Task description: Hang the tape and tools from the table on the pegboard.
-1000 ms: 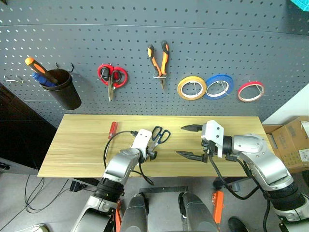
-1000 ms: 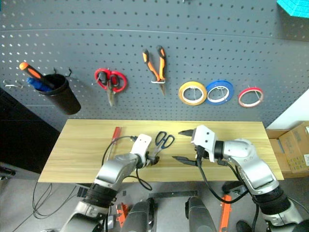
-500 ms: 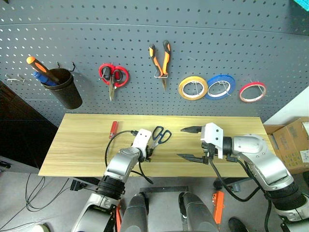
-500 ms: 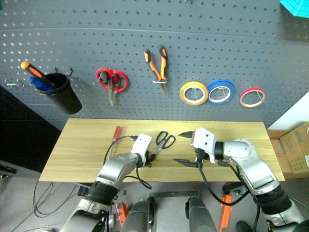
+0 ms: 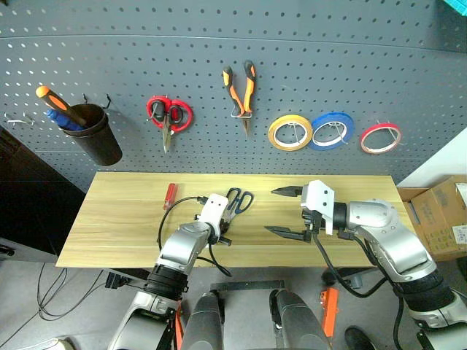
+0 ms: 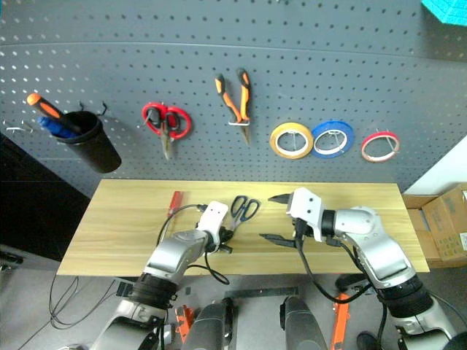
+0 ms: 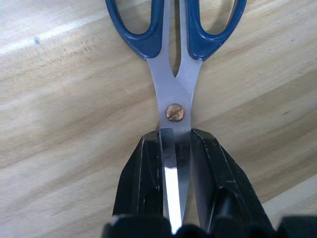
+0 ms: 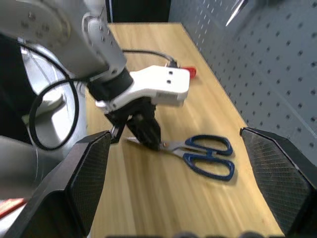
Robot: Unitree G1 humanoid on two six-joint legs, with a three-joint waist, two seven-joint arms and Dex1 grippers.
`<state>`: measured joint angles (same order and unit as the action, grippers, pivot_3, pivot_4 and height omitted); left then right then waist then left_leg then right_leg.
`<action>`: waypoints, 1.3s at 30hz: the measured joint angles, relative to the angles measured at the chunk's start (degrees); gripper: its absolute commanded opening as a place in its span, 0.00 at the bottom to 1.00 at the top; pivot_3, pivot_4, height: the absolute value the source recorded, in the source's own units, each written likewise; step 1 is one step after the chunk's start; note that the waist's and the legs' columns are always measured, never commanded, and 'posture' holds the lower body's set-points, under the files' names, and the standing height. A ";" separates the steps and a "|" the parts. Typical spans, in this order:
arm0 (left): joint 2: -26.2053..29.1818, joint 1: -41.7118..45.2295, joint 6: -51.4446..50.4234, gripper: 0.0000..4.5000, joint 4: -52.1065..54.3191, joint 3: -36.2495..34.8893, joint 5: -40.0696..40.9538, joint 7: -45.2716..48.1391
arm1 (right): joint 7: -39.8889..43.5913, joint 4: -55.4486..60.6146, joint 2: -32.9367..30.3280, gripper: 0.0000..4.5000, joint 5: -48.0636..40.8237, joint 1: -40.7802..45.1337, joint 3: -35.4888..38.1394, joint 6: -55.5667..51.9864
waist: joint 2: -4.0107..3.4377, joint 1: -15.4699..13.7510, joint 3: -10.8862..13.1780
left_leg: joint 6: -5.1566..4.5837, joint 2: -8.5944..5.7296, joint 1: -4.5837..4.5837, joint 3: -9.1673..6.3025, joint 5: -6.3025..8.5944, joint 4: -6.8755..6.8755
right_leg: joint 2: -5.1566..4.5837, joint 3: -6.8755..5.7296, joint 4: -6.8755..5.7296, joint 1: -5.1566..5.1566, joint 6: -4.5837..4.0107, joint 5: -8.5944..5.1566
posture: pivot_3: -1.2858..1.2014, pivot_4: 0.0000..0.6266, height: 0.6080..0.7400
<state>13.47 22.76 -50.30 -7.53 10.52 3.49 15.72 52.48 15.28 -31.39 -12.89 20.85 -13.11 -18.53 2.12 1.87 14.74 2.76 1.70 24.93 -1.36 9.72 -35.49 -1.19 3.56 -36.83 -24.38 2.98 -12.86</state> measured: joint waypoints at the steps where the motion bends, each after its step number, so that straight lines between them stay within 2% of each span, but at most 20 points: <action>1: 0.65 -0.67 0.20 0.10 2.03 -0.57 0.01 -0.03 | -1.25 0.03 1.35 1.00 -0.70 0.09 0.80 -1.10 | 0.00 0.00 0.00 | 0.00 0.01 0.00 0.00 0.00 0.04 | 0.00 0.00 -0.01 -0.02 -0.01 0.00 | 0.53 0.33 1.00; 7: 4.44 -5.97 1.03 0.10 14.25 -5.72 0.31 -0.32 | -6.31 2.46 7.12 1.00 -7.57 0.24 5.15 -7.59 | 0.02 -0.22 -0.07 | 0.02 -0.01 -0.02 -0.03 -0.01 0.30 | -0.01 -0.04 -0.01 -0.04 0.29 0.08 | 0.55 0.26 1.00; 14: 2.81 -13.43 1.67 0.10 28.45 -14.93 3.24 -2.46 | -9.87 4.95 11.68 1.00 -14.87 -0.23 8.20 -10.45 | 0.25 -0.94 -0.44 | 0.05 -0.01 -0.02 -0.08 -0.01 0.39 | -0.03 -0.14 0.00 -0.04 0.32 0.06 | 0.57 0.20 1.00; 19: 1.75 -23.69 9.12 0.10 37.29 -18.82 3.59 -3.19 | -10.59 5.19 12.76 1.00 -16.18 -0.43 8.49 -10.64 | 0.48 -1.48 -2.11 | 0.12 0.01 -0.07 0.02 0.04 0.45 | -0.04 -0.09 0.08 -0.04 0.12 0.12 | 0.58 0.14 1.00; 25: -0.30 -30.00 14.85 0.10 41.30 -19.50 1.86 -6.39 | -9.52 6.30 13.95 1.00 -19.37 -1.36 8.45 -10.58 | 0.67 -3.37 -3.76 | 0.12 0.03 -0.14 0.01 0.03 0.39 | -0.04 -0.18 0.08 0.09 -0.12 -0.18 | 0.59 0.12 1.00; 29: -0.32 -30.86 21.12 0.10 41.45 -18.15 -0.33 -7.58 | -8.86 6.37 14.27 1.00 -19.76 -1.36 8.31 -10.17 | 0.89 -3.52 -4.73 | 0.14 0.04 -0.17 0.07 0.04 0.38 | -0.10 -0.19 0.17 0.15 -0.21 -0.11 | 0.59 0.10 1.00; 39: -0.21 -21.15 26.93 0.10 34.12 -18.49 -1.11 -8.87 | -8.89 5.77 14.97 1.00 -19.77 0.21 7.98 -9.12 | 0.78 -3.53 -6.27 | 0.10 0.08 -0.28 0.04 0.01 0.38 | 0.02 -0.29 0.03 0.22 -0.25 -0.09 | 0.58 0.09 1.00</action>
<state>13.25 1.60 -23.36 26.59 -7.97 2.38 6.85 43.59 21.04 -16.42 -32.67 21.06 -5.12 -27.65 2.90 -1.66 8.47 2.86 1.78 24.65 -1.32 9.73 -35.11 -1.17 3.27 -36.80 -24.16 2.73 -12.95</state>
